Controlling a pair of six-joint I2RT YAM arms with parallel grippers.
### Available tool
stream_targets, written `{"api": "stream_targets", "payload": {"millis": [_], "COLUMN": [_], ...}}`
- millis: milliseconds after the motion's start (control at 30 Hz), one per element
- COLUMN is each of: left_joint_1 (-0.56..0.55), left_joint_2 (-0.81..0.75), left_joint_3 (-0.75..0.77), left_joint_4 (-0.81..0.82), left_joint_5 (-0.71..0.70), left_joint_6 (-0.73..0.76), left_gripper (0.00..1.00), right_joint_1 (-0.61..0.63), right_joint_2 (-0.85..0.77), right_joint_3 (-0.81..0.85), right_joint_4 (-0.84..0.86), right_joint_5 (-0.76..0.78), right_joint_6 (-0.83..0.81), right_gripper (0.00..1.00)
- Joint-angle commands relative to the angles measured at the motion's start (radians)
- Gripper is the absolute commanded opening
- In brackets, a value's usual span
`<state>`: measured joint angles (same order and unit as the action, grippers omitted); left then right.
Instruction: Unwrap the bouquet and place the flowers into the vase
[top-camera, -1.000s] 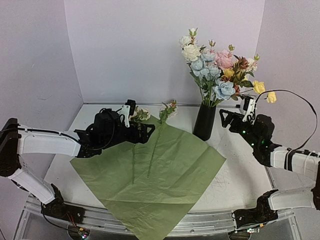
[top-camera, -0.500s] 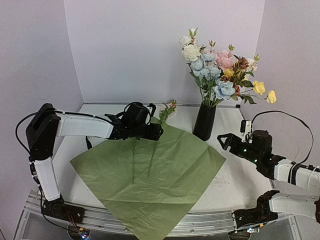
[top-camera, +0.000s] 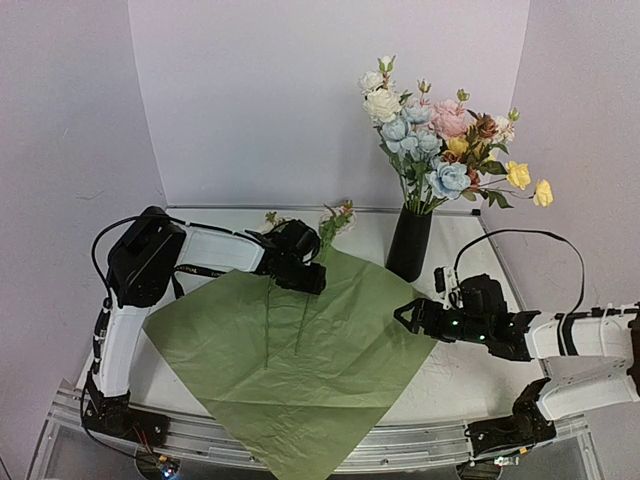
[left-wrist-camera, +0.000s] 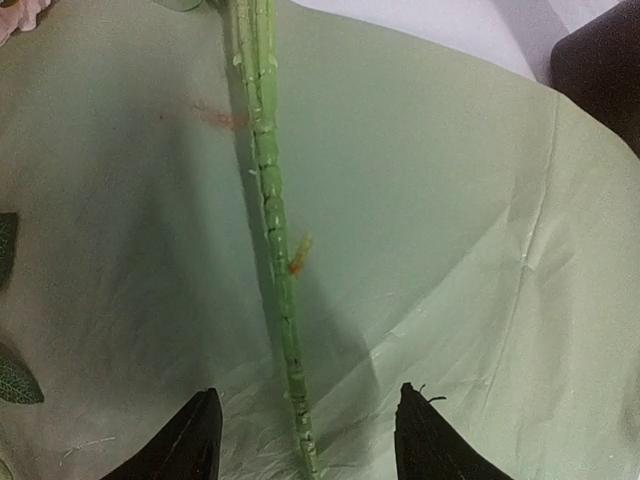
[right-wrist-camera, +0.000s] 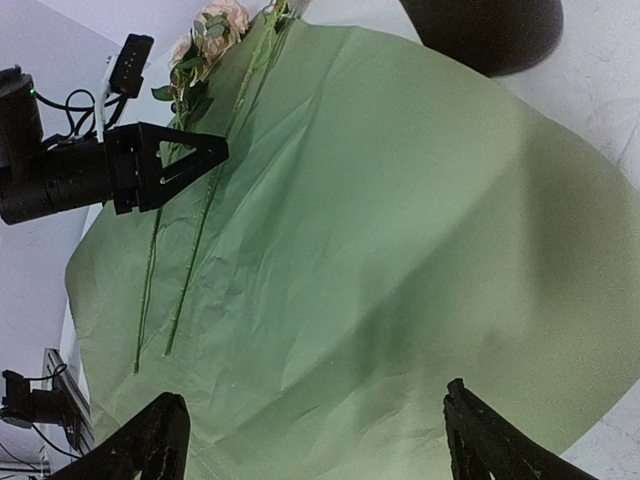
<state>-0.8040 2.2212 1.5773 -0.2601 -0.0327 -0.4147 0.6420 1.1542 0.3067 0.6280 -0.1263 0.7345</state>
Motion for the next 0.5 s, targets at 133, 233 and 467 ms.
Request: {"api": "stream_targets", "payload": {"millis": [133,233,467], "left_joint_1": [0.008,0.009,0.009], "left_joint_2": [0.055,0.073,0.046], "left_joint_3": [0.102,0.119,0.136], "left_joint_4": [-0.049,-0.064,-0.096], "left_joint_5": [-0.038,-0.048,-0.098], "left_joint_6": [0.047,0.062,0.093], "left_gripper": [0.52,0.48,0.09], "right_joint_1": [0.031,0.031,0.033], "right_joint_2": [0.053,0.058,0.081], "right_joint_3": [0.096,0.107,0.143], "right_joint_4": [0.066,0.065,0.061], "right_joint_5": [0.021,0.023,0.025], "right_joint_6": [-0.011,-0.016,-0.02], "right_gripper": [0.88,0.88,0.88]}}
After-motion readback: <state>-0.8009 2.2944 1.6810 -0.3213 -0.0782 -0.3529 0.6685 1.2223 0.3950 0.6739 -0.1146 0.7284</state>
